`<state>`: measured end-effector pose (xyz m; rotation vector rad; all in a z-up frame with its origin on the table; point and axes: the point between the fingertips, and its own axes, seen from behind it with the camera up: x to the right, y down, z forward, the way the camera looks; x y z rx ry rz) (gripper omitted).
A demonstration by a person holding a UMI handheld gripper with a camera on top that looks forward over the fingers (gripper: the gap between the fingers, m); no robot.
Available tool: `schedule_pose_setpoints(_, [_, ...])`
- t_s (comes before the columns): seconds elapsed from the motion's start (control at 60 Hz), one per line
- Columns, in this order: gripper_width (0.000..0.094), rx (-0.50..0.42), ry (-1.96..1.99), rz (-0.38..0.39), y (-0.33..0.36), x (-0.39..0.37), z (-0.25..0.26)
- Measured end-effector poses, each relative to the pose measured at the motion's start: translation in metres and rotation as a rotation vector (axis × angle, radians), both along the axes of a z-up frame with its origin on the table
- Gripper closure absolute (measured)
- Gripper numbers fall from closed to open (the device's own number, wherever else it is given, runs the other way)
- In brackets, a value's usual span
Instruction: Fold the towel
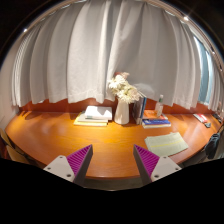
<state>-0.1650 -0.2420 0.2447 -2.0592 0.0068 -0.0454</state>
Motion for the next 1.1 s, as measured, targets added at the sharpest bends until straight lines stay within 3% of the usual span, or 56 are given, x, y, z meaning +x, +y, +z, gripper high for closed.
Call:
schedule_pose_setpoints(0.183, [0.0117, -0.106, -0.025, -0.034, 0.015, 0.045, -0.076])
schedule_pose_setpoints(0.45, [0.0129, -0.247, -0.070, -0.136, 0.059, 0.170, -0.184])
schedule_pose_setpoints(0.733, [0.0194, -0.310, -0.066, -0.044, 0.164, 0.245, -0.248])
schedule_pose_setpoints(0.8, [0.0284, -0.315, -0.076, -0.021, 0.179, 0.252, -0.255])
schedule_pose_setpoints(0.95, [0.0634, -0.289, -0.039, -0.012, 0.194, 0.260, -0.256])
schedule_pose_setpoints(1.017, [0.0863, -0.276, -0.073, -0.042, 0.195, 0.274, -0.258])
schedule_pose_setpoints(1.1, [0.0895, -0.292, -0.091, -0.001, 0.193, 0.274, -0.260])
